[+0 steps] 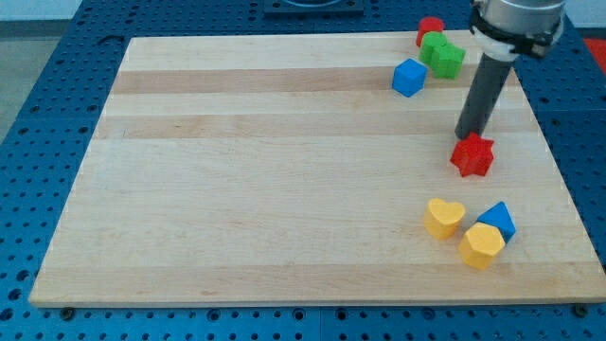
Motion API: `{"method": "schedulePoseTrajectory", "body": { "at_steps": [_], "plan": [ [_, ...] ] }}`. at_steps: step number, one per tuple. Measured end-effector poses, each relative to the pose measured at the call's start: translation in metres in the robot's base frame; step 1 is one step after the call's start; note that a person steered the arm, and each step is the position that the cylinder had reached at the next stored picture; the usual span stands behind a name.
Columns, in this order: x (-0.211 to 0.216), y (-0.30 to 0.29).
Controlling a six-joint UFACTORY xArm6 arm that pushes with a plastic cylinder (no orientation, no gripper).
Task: Move the green star along with the green circle slightly left
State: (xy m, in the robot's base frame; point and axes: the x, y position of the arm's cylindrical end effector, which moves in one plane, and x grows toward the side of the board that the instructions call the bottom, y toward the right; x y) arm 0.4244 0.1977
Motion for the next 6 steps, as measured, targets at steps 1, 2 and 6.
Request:
{"method": "schedulePoseTrajectory", "body": {
  "at_steps": [1, 2, 6],
  "plan": [
    [0.04, 0.0],
    [0.065, 0.0],
    [-0.082, 0.069]
  ]
}}
